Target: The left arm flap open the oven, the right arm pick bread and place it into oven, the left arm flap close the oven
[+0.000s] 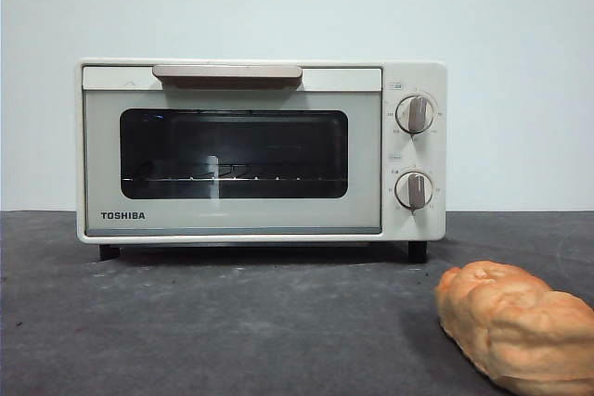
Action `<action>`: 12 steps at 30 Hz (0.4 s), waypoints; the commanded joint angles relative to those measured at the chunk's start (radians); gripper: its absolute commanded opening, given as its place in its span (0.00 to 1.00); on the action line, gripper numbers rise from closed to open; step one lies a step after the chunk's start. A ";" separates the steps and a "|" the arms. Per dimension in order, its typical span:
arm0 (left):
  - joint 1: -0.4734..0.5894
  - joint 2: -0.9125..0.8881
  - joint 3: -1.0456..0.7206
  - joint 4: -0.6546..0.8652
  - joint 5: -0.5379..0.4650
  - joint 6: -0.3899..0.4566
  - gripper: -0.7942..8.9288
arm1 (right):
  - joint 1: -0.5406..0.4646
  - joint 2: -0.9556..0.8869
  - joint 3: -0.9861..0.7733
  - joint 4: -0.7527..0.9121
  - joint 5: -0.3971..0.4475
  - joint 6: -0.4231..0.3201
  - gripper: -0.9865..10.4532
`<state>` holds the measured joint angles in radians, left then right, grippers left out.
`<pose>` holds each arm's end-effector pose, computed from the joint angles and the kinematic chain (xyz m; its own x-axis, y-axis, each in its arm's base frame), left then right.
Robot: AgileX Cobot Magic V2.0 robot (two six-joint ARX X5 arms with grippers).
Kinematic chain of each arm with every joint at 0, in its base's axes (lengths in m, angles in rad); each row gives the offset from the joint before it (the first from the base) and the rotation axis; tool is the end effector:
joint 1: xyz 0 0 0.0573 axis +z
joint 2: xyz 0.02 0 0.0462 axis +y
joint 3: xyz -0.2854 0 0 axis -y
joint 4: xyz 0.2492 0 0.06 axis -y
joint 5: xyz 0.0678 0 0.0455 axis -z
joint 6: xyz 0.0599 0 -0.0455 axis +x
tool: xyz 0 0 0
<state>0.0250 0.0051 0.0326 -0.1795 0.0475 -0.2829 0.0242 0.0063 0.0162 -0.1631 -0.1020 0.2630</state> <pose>0.1083 -0.0001 0.1525 0.9882 -0.0228 -0.1512 -0.0212 0.9589 -0.2828 0.1089 0.0087 0.1483 0.9804 0.1256 -0.1518 -0.0807 0.9589 0.2719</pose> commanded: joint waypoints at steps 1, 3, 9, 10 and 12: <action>0.001 -0.002 -0.017 -0.007 0.005 -0.122 0.10 | 0.000 -0.003 -0.002 0.002 -0.013 0.064 0.09; 0.001 -0.002 -0.006 -0.007 0.021 -0.161 0.10 | 0.000 -0.003 0.005 0.010 -0.044 0.093 0.09; 0.001 0.001 0.072 -0.016 0.072 -0.209 0.10 | -0.001 -0.002 0.073 0.003 -0.056 0.134 0.09; 0.001 0.003 0.089 -0.023 0.079 -0.209 0.10 | -0.001 -0.002 0.087 0.003 -0.056 0.135 0.09; 0.001 0.013 0.135 -0.046 0.084 -0.209 0.10 | -0.001 -0.001 0.126 -0.003 -0.056 0.148 0.09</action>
<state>0.0250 0.0124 0.1379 -0.2287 0.1287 -0.4816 0.0242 0.0063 0.1211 -0.1745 -0.1570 0.3855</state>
